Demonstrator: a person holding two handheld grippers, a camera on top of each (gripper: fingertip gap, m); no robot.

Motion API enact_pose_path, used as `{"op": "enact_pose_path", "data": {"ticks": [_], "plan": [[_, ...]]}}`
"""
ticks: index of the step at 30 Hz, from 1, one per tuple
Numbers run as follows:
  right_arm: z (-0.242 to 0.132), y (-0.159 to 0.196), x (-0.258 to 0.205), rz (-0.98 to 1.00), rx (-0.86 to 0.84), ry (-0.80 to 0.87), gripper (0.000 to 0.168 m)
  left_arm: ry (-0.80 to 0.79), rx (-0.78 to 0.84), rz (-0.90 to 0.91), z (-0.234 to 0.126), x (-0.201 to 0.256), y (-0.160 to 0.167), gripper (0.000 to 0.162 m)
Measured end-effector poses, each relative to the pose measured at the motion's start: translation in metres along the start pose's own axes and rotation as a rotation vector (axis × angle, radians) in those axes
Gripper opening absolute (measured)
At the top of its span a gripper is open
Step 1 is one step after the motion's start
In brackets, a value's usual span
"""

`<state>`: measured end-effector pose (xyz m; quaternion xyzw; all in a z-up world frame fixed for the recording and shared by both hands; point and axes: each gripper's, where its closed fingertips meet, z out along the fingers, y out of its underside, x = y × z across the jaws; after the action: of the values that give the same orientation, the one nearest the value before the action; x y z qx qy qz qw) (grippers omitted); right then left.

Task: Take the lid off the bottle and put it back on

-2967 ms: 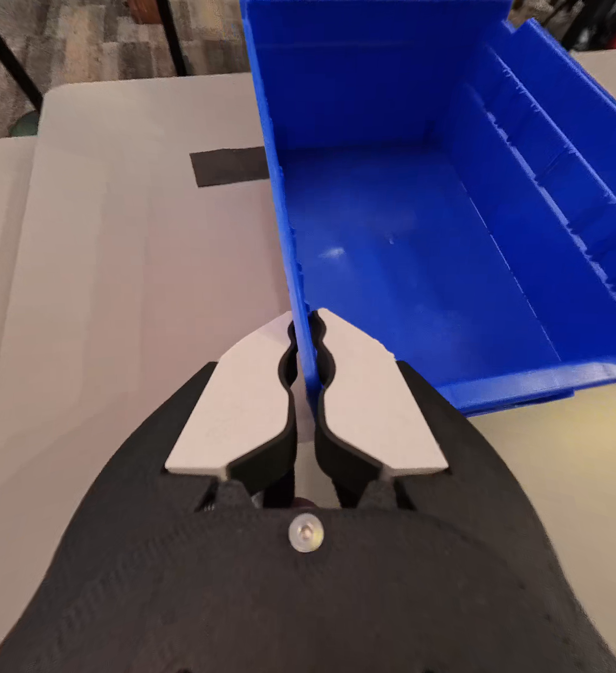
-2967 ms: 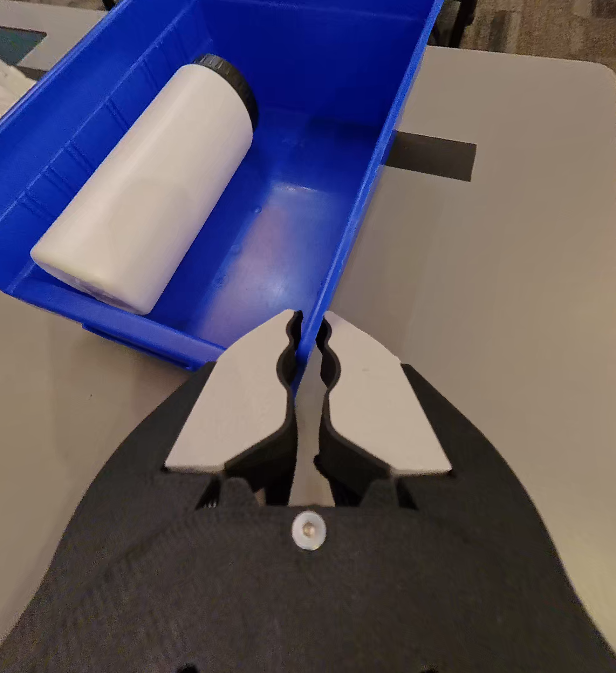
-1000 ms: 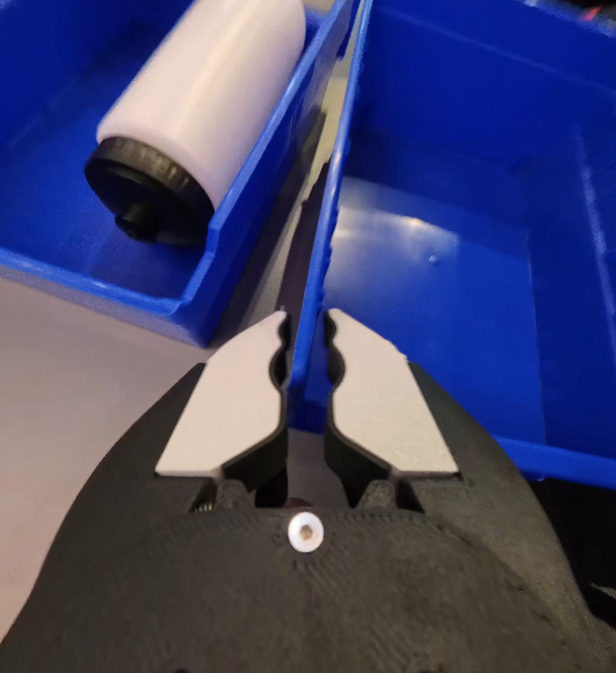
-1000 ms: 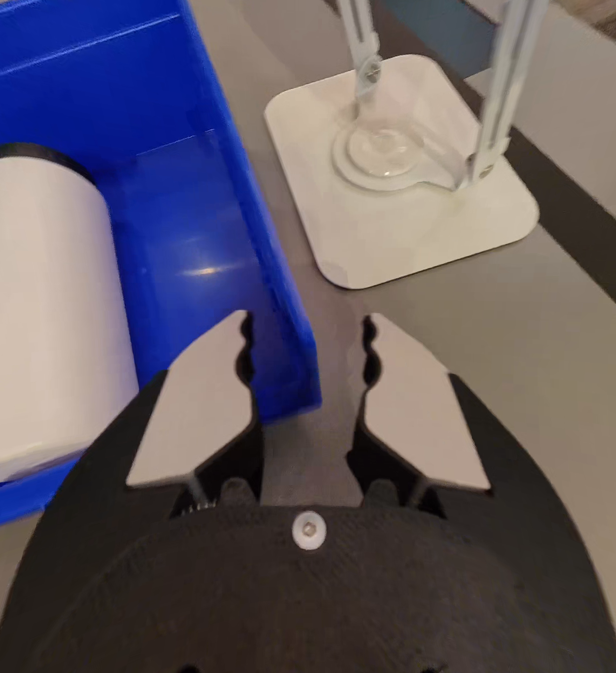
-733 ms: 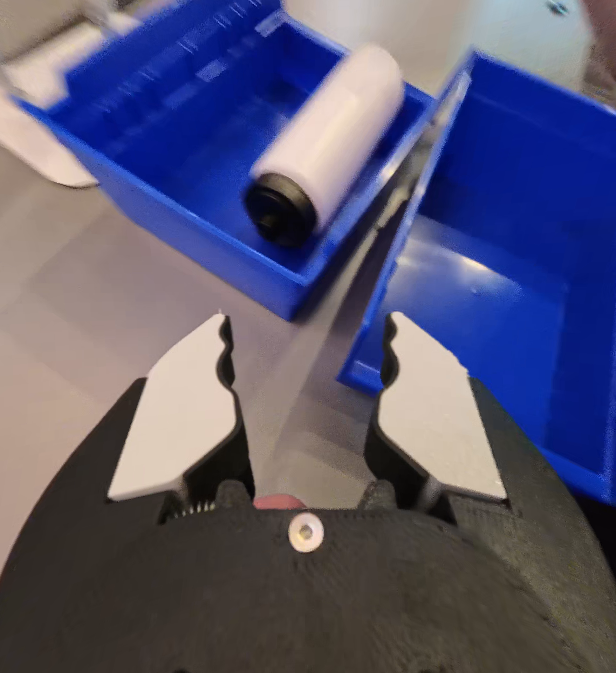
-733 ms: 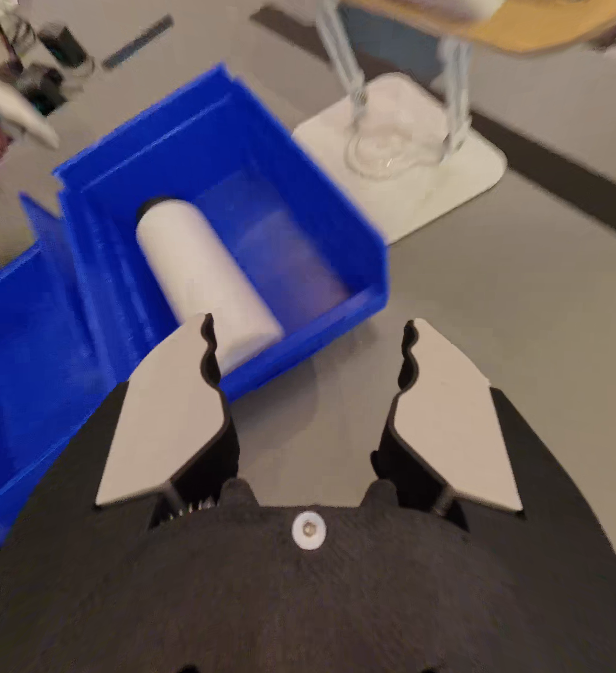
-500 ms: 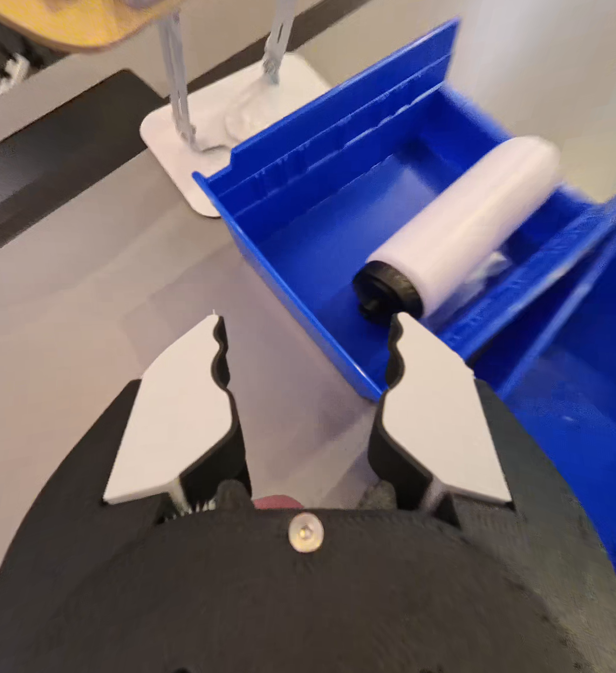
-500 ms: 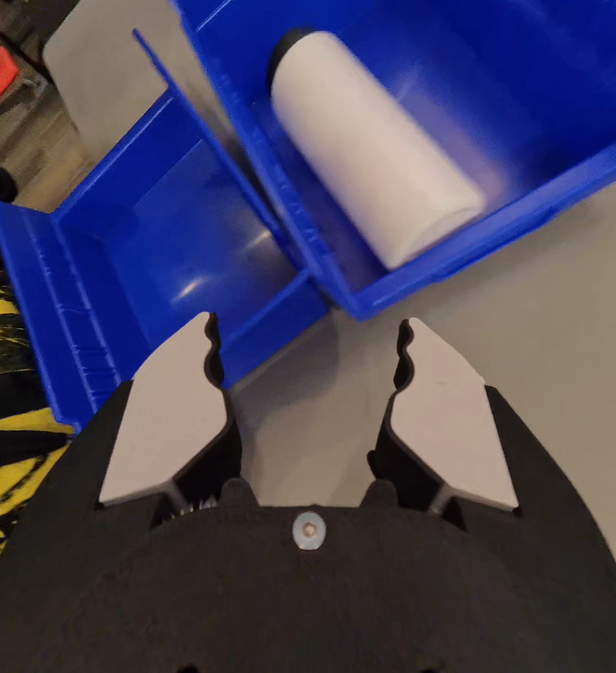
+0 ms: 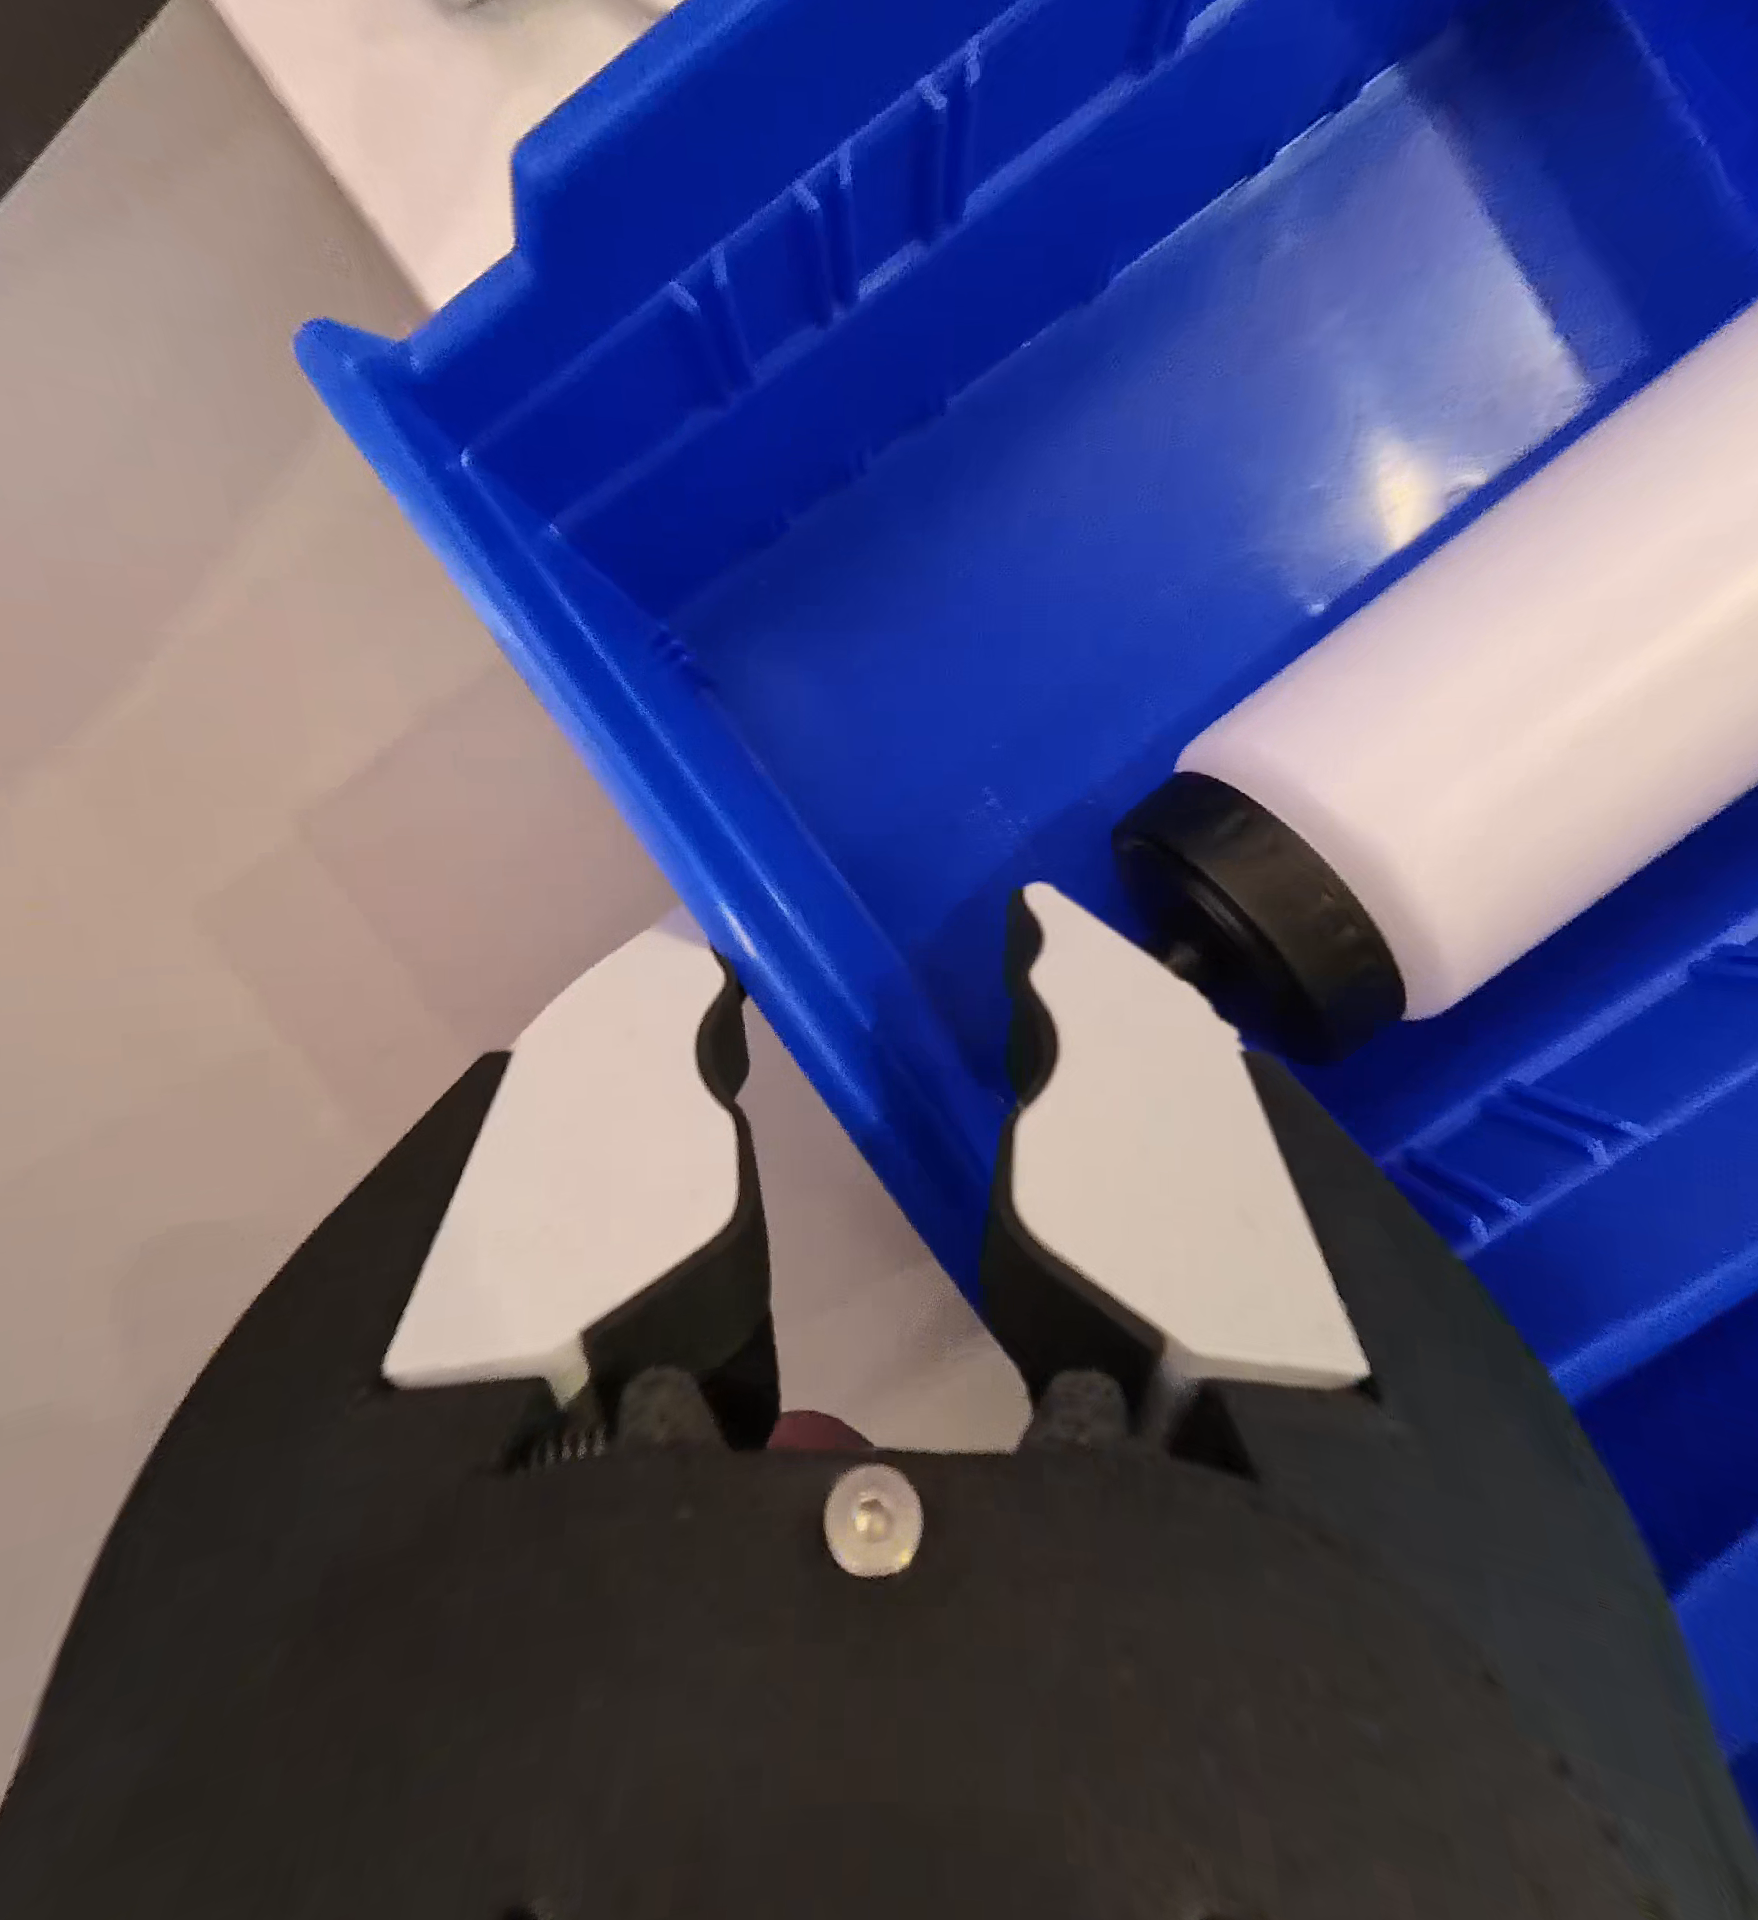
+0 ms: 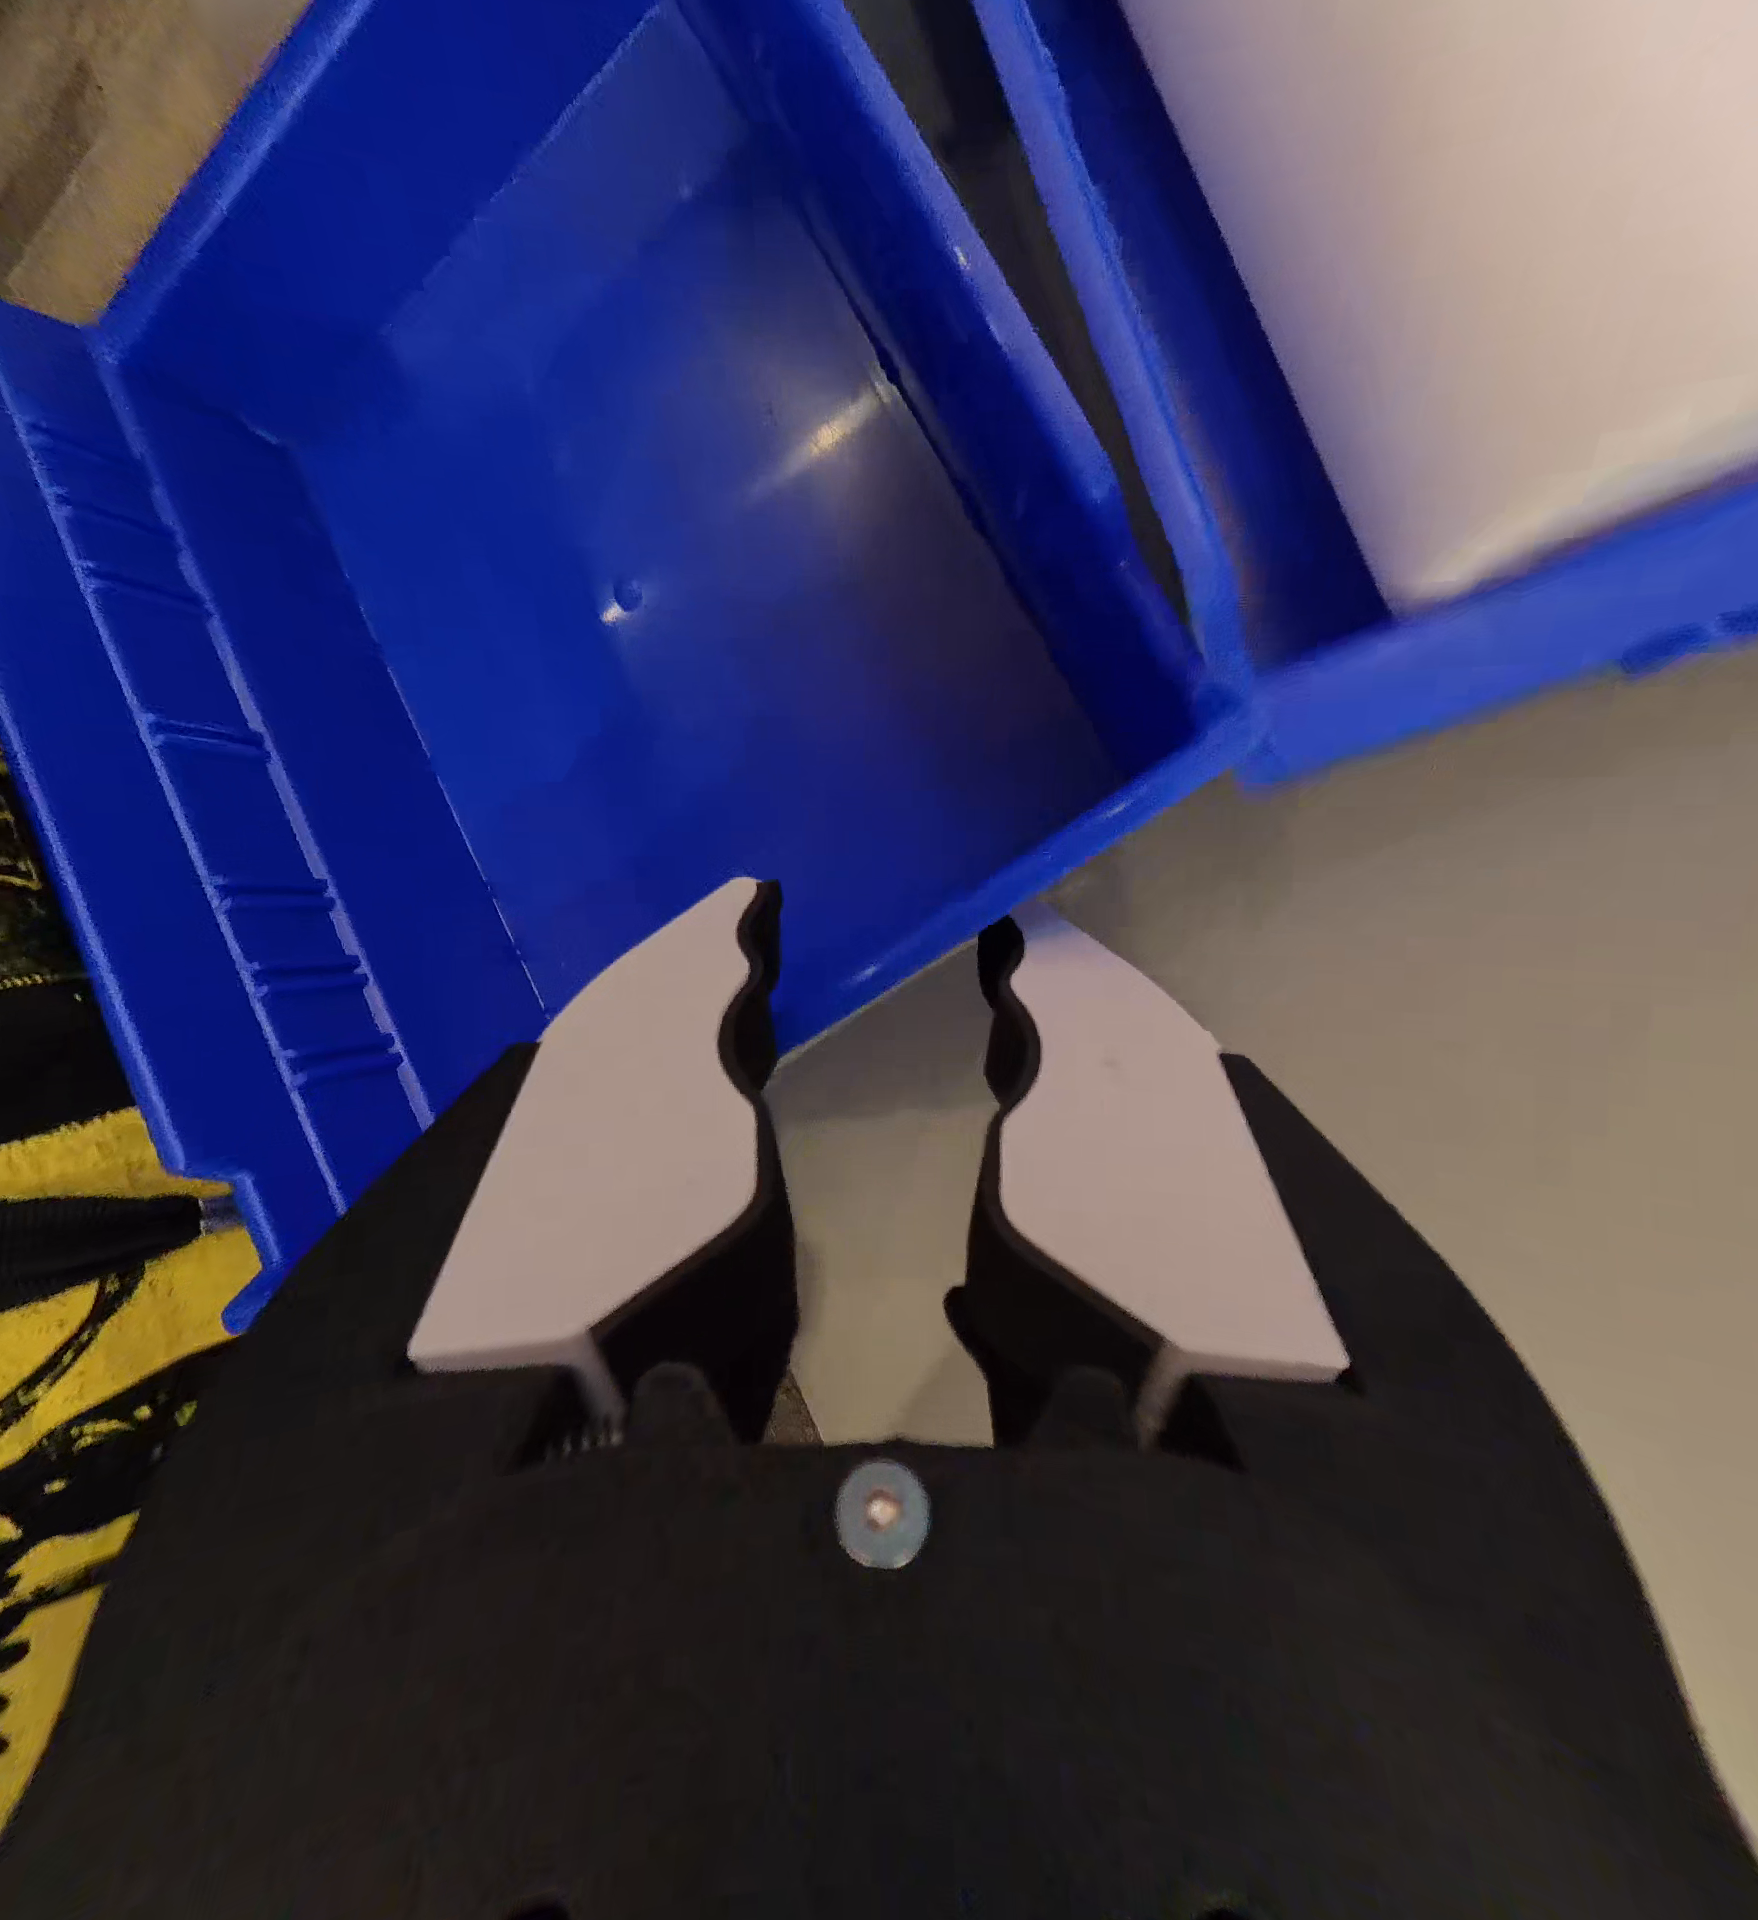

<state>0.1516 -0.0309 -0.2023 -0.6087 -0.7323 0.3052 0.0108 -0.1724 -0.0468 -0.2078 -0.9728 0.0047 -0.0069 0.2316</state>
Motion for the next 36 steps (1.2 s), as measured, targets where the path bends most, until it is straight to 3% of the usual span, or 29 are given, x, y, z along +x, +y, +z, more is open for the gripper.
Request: {"op": "enact_pose_path", "data": {"ticks": [1, 7, 10, 16, 28, 36], "plan": [[-0.004, 0.003, 0.005, -0.001, -0.015, 0.013, 0.036, -0.028, -0.016, 0.002, -0.001, -0.010, 0.004, 0.046], [-0.035, 0.021, 0.053, 0.035, -0.065, 0.102, 0.023, -0.121, -0.067, -0.051, -0.015, -0.080, 0.031, 0.026], [-0.057, 0.032, 0.092, 0.015, -0.148, 0.226, 0.016, -0.160, -0.107, -0.042, -0.021, -0.119, 0.043, 0.018], [-0.100, 0.038, 0.186, -0.015, -0.314, 0.369, 0.011, -0.201, -0.193, 0.140, -0.025, -0.180, 0.049, 0.020], [-0.159, -0.017, 0.393, -0.127, -0.558, 0.701, 0.023, -0.420, -0.341, 0.435, -0.002, -0.285, 0.001, 0.035], [-0.167, -0.073, 0.484, -0.166, -0.548, 0.836, 0.030, -0.485, -0.332, 0.529, 0.021, -0.329, -0.045, 0.040]]}}
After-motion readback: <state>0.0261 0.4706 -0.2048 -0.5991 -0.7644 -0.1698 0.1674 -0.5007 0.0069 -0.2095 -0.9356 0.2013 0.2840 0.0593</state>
